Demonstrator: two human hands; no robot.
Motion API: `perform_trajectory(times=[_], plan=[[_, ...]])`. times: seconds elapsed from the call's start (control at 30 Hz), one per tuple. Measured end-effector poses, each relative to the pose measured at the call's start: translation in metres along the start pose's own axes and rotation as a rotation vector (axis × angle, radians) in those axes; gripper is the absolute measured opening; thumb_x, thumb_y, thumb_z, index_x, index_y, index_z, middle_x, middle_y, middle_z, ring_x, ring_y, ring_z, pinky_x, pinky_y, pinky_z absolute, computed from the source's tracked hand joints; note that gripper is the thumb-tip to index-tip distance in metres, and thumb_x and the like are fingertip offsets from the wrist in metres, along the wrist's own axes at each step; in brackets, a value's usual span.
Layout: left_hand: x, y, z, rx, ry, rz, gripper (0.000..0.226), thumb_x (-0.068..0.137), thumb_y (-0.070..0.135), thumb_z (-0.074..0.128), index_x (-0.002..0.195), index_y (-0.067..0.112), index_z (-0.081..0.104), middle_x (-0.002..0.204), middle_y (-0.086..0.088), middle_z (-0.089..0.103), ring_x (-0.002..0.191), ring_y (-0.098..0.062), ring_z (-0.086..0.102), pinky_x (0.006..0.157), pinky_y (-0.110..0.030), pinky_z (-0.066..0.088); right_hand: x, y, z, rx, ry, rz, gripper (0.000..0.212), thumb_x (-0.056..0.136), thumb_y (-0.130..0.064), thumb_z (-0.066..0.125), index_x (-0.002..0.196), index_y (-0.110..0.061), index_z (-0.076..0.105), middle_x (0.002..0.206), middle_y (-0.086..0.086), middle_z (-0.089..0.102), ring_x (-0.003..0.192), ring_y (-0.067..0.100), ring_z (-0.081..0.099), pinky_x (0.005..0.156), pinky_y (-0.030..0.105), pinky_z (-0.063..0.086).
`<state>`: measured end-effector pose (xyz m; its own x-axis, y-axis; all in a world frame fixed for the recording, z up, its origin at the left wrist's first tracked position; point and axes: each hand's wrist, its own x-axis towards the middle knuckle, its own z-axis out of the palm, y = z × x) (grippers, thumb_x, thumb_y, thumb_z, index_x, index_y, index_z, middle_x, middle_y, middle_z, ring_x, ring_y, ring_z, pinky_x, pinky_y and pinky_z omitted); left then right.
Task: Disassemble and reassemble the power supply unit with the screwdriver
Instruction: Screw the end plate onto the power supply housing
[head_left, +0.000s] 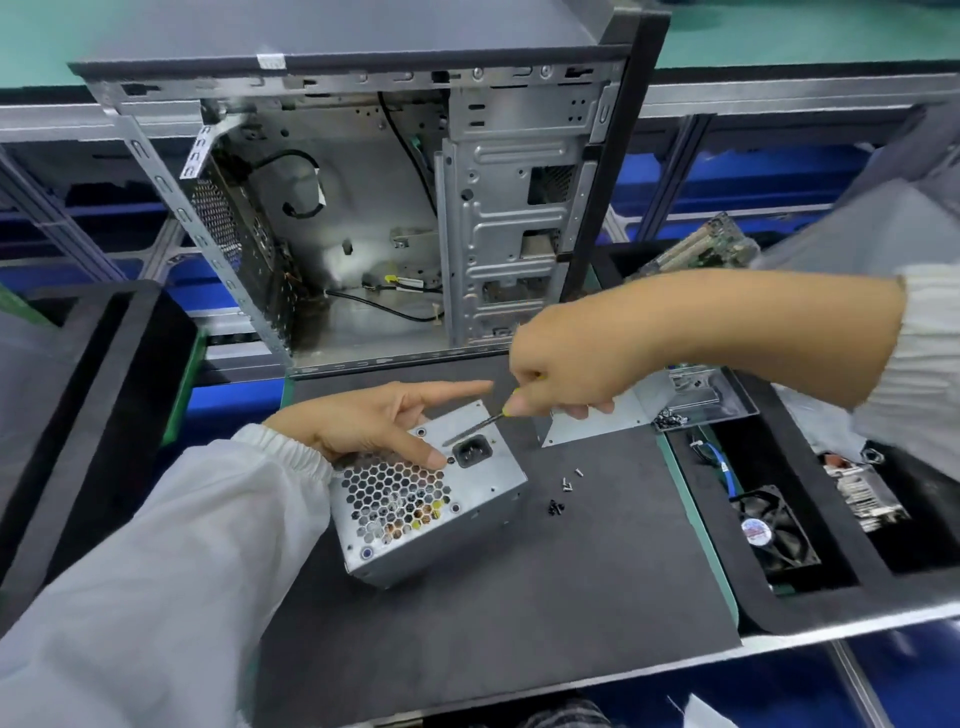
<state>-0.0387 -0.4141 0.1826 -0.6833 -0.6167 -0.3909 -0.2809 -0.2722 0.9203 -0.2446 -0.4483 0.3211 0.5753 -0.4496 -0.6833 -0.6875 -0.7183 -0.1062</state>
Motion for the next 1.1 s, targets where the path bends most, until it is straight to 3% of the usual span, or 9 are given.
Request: perform_trajectory(times=[0.07,0.13,0.23,0.3,0.37,0.53,0.87,0.97,1.1], plan=[[-0.003,-0.002,-0.004,-0.017,0.028,-0.096,0.093,0.083,0.003,0.074,0.150,0.045,0.026,0.135,-0.027,0.054,0.104,-0.036,0.049,0.089,-0.050,0.036,-0.011,0.029,0.032,0.107,0.149,0.036,0.039,0.099,-0.041,0.039,0.085,-0.009,0.056,0.068,0.000,0.061,0.050,0.011,0.050,0.049,0.023,0.041],[-0.006,0.002,-0.003,-0.049,0.136,-0.152,0.086,0.081,0.014,0.078,0.148,0.043,0.032,0.112,-0.015,0.070,0.092,-0.028,0.062,0.083,-0.038,0.049,-0.003,0.047,0.077,0.176,0.353,0.095,0.025,0.095,-0.036,0.048,0.091,-0.012,0.048,0.068,-0.004,0.049,0.056,0.012,0.044,0.048,0.029,0.031],[0.001,0.015,0.002,0.192,0.579,-0.101,0.055,0.076,0.036,0.076,0.128,0.028,0.060,0.084,-0.001,0.065,0.076,-0.013,0.062,0.073,-0.027,0.053,0.032,0.051,0.149,0.415,0.494,0.151,0.012,0.085,-0.033,0.063,0.084,-0.023,0.057,0.075,-0.004,0.056,0.074,0.020,0.053,0.061,0.032,0.043],[0.010,0.021,0.006,0.216,0.848,0.013,0.029,0.086,0.026,0.071,0.114,0.020,0.068,0.078,-0.003,0.060,0.070,-0.011,0.060,0.068,-0.022,0.053,0.053,0.052,0.181,0.624,0.494,0.141,0.011,0.081,-0.035,0.070,0.077,-0.027,0.065,0.078,-0.004,0.062,0.076,0.016,0.056,0.070,0.033,0.048],[0.014,0.024,0.011,0.183,0.969,0.120,0.016,0.093,0.015,0.064,0.108,0.016,0.070,0.070,-0.002,0.060,0.060,-0.006,0.057,0.059,-0.014,0.047,0.070,0.057,0.202,0.706,0.515,0.114,0.011,0.076,-0.036,0.076,0.076,-0.029,0.067,0.073,-0.010,0.058,0.073,0.010,0.054,0.069,0.032,0.047],[0.020,0.024,0.027,0.136,1.017,0.185,0.015,0.095,0.007,0.059,0.103,0.012,0.071,0.059,0.006,0.060,0.055,-0.004,0.054,0.057,-0.012,0.044,0.091,0.068,0.225,0.561,0.498,0.077,0.024,0.076,-0.036,0.075,0.086,-0.017,0.064,0.081,-0.004,0.049,0.083,0.021,0.054,0.073,0.036,0.045],[0.023,0.024,0.041,0.063,1.034,0.180,0.017,0.097,0.005,0.056,0.105,0.010,0.070,0.063,-0.001,0.060,0.058,-0.007,0.056,0.064,-0.016,0.049,0.087,0.076,0.229,0.758,0.509,0.100,0.017,0.081,-0.034,0.071,0.077,-0.021,0.062,0.078,-0.001,0.057,0.074,0.019,0.051,0.067,0.033,0.041],[0.020,0.029,0.044,0.025,1.052,0.233,0.015,0.097,0.008,0.057,0.104,0.009,0.070,0.061,0.001,0.059,0.058,-0.009,0.054,0.062,-0.016,0.047,0.066,0.077,0.220,0.892,0.600,0.109,0.013,0.082,-0.028,0.071,0.073,-0.025,0.063,0.072,0.002,0.062,0.067,0.020,0.050,0.060,0.028,0.035],[0.020,0.035,0.057,-0.070,1.076,0.262,0.008,0.093,0.014,0.064,0.090,0.011,0.070,0.057,0.001,0.059,0.048,-0.005,0.047,0.049,-0.011,0.039,0.032,0.066,0.184,1.109,0.830,0.031,0.010,0.078,-0.021,0.075,0.077,-0.027,0.068,0.069,-0.005,0.066,0.050,0.004,0.044,0.054,0.019,0.037]])
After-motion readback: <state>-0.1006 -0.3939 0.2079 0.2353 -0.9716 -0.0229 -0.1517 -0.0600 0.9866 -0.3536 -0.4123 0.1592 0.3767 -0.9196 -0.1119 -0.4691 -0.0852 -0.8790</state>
